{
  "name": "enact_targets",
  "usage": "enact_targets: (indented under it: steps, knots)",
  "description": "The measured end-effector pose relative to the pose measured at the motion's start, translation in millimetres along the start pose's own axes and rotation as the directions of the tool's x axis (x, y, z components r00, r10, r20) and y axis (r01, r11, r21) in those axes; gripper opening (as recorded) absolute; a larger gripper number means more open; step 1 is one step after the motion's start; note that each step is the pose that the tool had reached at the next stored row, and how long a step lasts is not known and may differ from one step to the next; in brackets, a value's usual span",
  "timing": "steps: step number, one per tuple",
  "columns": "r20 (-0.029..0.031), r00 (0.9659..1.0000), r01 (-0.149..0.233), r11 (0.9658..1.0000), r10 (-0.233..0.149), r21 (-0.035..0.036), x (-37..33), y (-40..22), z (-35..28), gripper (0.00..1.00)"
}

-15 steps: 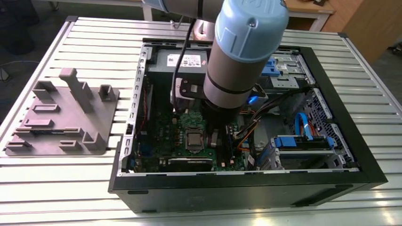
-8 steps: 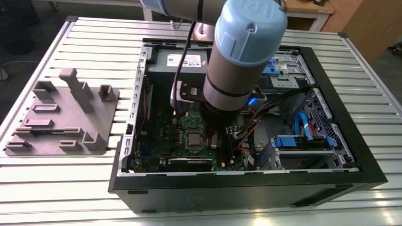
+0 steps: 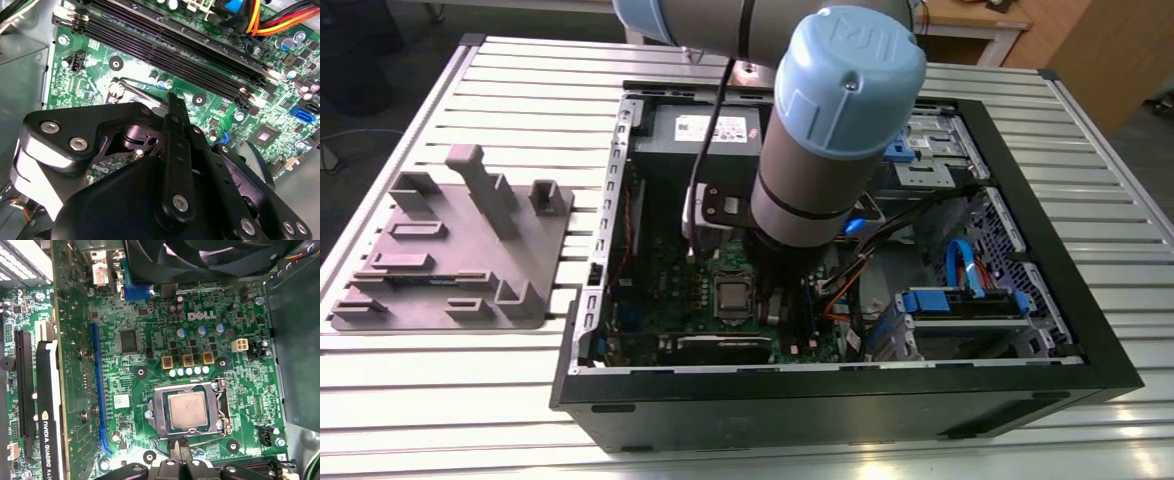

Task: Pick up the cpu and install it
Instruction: 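Install the first cpu locking lever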

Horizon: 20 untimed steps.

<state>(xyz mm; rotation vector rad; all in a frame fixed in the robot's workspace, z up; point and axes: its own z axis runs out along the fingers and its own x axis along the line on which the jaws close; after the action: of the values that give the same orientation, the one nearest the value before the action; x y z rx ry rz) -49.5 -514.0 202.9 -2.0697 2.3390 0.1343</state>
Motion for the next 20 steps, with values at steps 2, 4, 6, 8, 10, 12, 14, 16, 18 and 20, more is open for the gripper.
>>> enact_targets:
  steps: [2,4,6,8,10,12,14,16,18,20]
  knots:
    - [0.0012,1.0000,0.000,1.0000,0.000,-0.0002,2.1,-0.3,1.8,0.10]
    - [0.0013,1.0000,0.001,1.0000,-0.001,-0.0003,4.3,-0.6,3.3,0.10]
    - [0.0012,1.0000,0.003,1.0000,-0.003,-0.0004,4.7,-0.7,4.6,0.10]
    - [0.0013,1.0000,0.004,1.0000,-0.004,-0.0005,4.9,-0.8,6.0,0.10]
    - [0.0017,1.0000,0.004,1.0000,-0.004,-0.0005,5.0,-1.0,8.3,0.10]
    - [0.0021,1.0000,0.004,1.0000,-0.004,-0.0006,5.2,-1.1,10.4,0.10]
    - [0.0021,1.0000,0.004,1.0000,-0.004,-0.0008,5.3,-1.1,11.7,0.10]
    - [0.0028,1.0000,0.004,1.0000,-0.004,-0.0009,5.5,-1.2,13.0,0.10]
    - [0.0035,1.0000,0.004,1.0000,-0.004,-0.0009,5.5,-1.3,13.7,0.10]
    - [0.0040,1.0000,0.004,1.0000,-0.004,-0.0009,5.4,-1.3,14.0,0.10]
